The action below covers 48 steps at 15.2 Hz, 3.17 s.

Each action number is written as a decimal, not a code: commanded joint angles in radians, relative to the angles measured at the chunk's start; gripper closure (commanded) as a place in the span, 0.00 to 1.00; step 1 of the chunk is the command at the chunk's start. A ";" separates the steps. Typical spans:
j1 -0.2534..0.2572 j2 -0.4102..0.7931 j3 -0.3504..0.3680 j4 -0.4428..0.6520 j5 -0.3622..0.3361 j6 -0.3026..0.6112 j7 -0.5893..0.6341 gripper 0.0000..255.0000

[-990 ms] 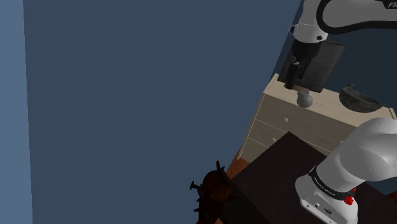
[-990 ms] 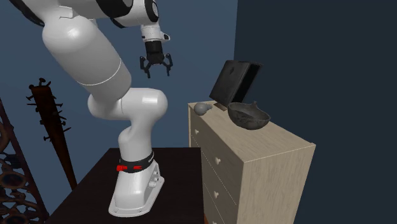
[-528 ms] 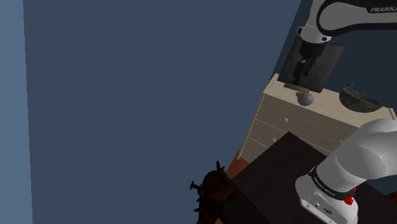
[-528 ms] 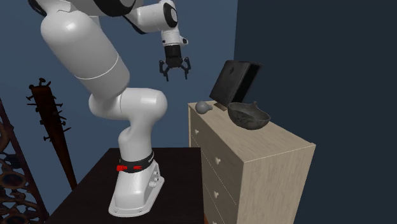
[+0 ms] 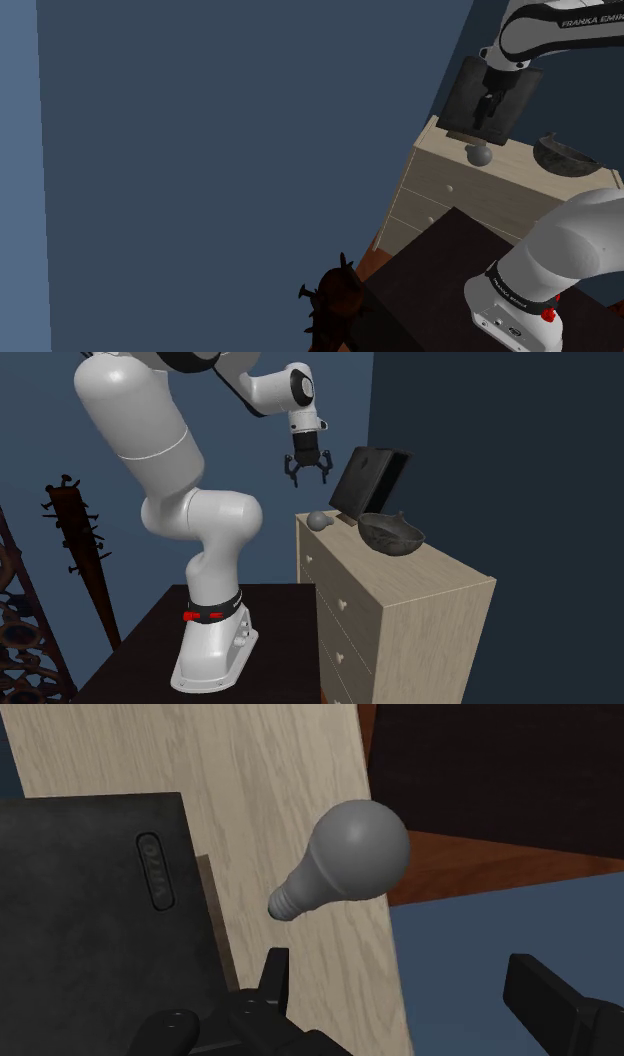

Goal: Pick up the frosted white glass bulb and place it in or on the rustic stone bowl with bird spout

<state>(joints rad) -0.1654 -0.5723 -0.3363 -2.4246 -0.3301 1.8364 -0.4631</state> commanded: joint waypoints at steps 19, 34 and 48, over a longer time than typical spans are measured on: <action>-0.025 0.169 -0.142 0.012 -0.030 0.194 -0.115 0.00; -0.088 0.042 -0.108 -0.115 -0.013 0.208 0.095 0.00; -0.156 -0.020 -0.093 -0.301 -0.003 0.351 0.292 0.00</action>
<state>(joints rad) -0.3216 -0.5932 -0.4282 -2.7250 -0.3324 2.1854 -0.1706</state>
